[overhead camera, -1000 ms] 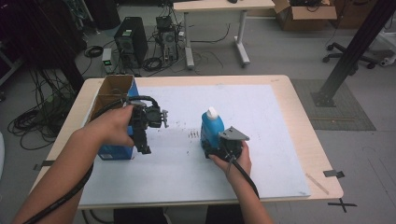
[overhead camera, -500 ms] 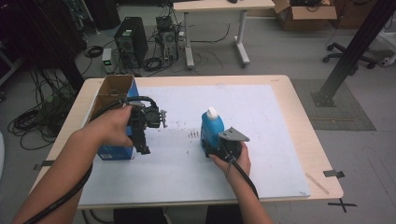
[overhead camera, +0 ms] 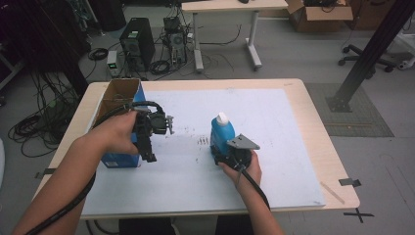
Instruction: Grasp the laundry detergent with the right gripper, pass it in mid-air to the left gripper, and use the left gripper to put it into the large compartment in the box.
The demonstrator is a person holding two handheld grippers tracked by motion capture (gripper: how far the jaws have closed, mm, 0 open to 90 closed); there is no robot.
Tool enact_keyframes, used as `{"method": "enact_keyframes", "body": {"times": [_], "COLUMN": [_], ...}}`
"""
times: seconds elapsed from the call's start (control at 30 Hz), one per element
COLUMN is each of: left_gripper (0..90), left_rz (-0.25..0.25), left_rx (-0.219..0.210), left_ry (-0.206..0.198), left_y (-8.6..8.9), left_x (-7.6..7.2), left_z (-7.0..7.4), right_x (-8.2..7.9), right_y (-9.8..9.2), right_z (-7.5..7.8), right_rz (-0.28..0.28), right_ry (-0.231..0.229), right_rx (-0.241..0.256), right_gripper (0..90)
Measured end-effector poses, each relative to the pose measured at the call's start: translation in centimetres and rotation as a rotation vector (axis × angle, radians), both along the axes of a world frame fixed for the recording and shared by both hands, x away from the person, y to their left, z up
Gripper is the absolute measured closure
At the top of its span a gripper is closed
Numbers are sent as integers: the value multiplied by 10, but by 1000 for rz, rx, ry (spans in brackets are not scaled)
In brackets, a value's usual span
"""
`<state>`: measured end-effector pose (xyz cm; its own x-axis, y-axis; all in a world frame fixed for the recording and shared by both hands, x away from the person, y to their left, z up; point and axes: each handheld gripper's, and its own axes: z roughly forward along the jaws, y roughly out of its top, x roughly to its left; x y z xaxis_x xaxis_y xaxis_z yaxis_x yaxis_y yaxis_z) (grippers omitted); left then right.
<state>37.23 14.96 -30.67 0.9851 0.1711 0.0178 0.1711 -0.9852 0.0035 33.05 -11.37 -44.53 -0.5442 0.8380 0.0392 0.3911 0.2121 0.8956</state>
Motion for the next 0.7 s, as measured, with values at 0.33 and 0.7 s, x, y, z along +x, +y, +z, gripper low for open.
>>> {"method": "enact_keyframes", "body": {"times": [0.33, 0.7], "left_gripper": [4, 4], "left_rz": [3, -2], "left_rx": [-4, -8], "left_ry": [-1, -6], "left_y": [1, -4], "left_x": [0, -2], "left_z": [-1, 2], "right_x": [-1, -2], "right_y": [2, 2], "right_z": [-1, 0], "right_rz": [9, 6], "right_ry": [-9, -17], "right_rx": [3, -8], "right_gripper": [396, 421]}}
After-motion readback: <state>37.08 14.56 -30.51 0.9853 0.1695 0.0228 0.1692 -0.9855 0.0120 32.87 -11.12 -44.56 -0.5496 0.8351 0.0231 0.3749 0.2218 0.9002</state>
